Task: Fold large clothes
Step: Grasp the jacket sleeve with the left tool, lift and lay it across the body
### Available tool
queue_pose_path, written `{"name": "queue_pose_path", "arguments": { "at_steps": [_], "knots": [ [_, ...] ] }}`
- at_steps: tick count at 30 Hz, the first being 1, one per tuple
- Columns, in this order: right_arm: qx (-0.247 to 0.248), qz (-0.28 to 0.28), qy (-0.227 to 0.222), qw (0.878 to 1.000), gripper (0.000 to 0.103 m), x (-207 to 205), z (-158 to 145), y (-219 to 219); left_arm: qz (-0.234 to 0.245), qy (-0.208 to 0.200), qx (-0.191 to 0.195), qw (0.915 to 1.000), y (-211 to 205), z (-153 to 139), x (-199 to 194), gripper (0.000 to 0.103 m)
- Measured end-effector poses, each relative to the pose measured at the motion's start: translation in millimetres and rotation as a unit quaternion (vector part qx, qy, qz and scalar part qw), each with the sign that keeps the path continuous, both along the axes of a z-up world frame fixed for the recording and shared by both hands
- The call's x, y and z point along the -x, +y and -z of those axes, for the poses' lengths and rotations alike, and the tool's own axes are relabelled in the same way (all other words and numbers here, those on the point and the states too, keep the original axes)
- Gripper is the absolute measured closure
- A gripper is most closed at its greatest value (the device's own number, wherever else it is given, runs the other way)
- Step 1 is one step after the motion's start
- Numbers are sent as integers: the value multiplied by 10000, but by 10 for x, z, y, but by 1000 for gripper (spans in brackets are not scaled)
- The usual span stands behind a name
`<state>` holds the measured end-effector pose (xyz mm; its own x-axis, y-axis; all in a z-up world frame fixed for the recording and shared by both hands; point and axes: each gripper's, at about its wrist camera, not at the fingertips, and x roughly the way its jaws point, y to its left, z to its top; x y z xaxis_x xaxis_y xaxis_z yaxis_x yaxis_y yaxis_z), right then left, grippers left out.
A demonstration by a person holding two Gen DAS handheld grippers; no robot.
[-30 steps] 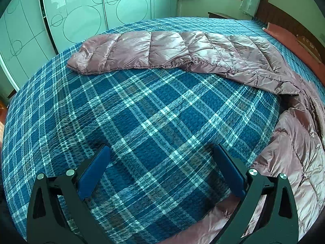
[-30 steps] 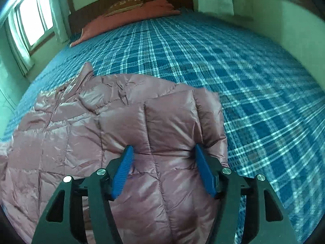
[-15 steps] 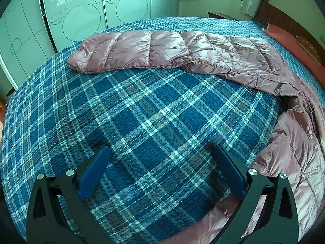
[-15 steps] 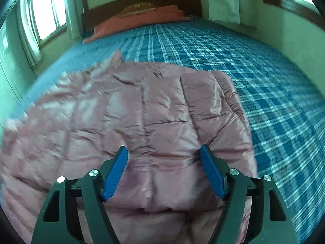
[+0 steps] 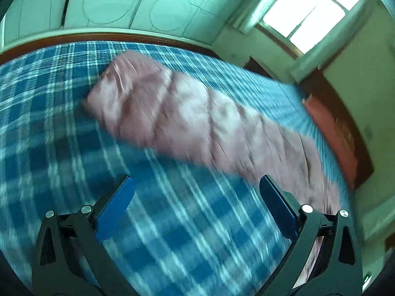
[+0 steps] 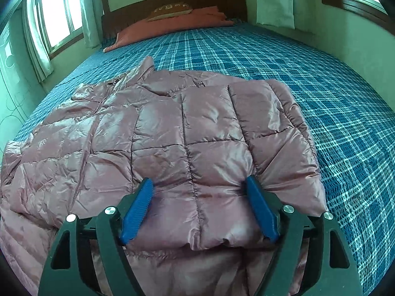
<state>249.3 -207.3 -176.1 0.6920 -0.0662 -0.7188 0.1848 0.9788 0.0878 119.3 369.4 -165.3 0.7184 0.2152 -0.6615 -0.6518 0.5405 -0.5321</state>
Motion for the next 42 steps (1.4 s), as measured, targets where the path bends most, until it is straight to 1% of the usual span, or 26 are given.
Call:
{"name": "queue_pose_path", "arguments": {
  "at_steps": [1,3,4,5,6,7,8,9,10,11,12,13,15,18,19,21,22,24,27,31,33,34,36,38,39,42],
  "knots": [
    [4,3,-7,10000,26,8,2,12,8,-82,27,10000,117,33,-3,2],
    [14,1,-26,10000,25,24,12,12,-88,-168,-116,9998,357,39,36,2],
    [16,2,-35,10000,25,29,14,12,-108,-189,-80,9997,434,44,51,3],
    [17,7,-41,10000,25,49,18,14,-241,-252,-16,9994,529,38,110,8],
    [17,6,-45,10000,25,50,19,13,-407,-280,49,9988,599,31,181,19],
    [16,7,-51,10000,25,52,18,12,-505,-293,100,9982,640,26,226,24],
    [18,9,-54,10000,25,53,19,14,-618,-346,167,9973,729,26,311,39],
    [24,10,-57,10000,25,54,20,16,-639,-455,200,9967,774,25,375,62],
    [26,7,-56,10000,25,54,20,15,-544,-675,324,9957,838,53,463,75],
    [29,7,-60,10000,25,56,19,15,-563,-669,442,9952,936,83,528,85],
    [30,8,-65,10000,25,59,19,14,-626,-605,423,9953,964,83,567,88],
    [28,9,-69,10000,25,61,17,15,-694,-531,314,9957,1013,58,633,90],
    [24,9,-77,10000,25,65,14,14,-612,-424,-118,9972,1052,-102,707,92],
    [34,17,-85,10000,25,69,11,16,-339,-464,-766,9954,877,-417,743,93],
    [34,19,-87,10000,25,69,11,16,-160,-516,-1028,9932,784,-553,744,93],
    [30,18,-91,10000,25,71,10,14,169,-604,-1403,9881,531,-739,736,93],
    [24,18,-97,9999,25,73,9,14,435,-638,-1640,9834,314,-839,705,93],
    [10,19,-105,9999,25,75,8,12,888,-657,-1947,9746,-21,-934,665,93],
    [-22,17,-120,9999,25,79,8,0,1664,-649,-2305,9565,-550,-980,608,93],
    [-64,15,-141,9999,25,83,8,-18,2448,-578,-2449,9364,-1112,-922,531,93],
    [-91,14,-154,9998,25,87,9,-24,2832,-527,-2518,9239,-1374,-882,541,93],
    [-104,14,-159,9998,25,85,7,-27,2947,-508,-2561,9192,-1473,-878,498,93],
    [-129,12,-172,9998,25,87,9,-36,3228,-442,-2684,9066,-1683,-875,476,93],
    [-142,12,-183,9997,25,94,9,-37,3462,-395,-2728,8967,-1864,-833,493,93],
    [-148,10,-186,9997,25,94,10,-43,3551,-369,-2754,8926,-1978,-812,360,93],
    [-168,9,-195,9997,25,97,12,-46,3889,-225,-2965,8720,-2276,-721,366,93]
  ]
}}
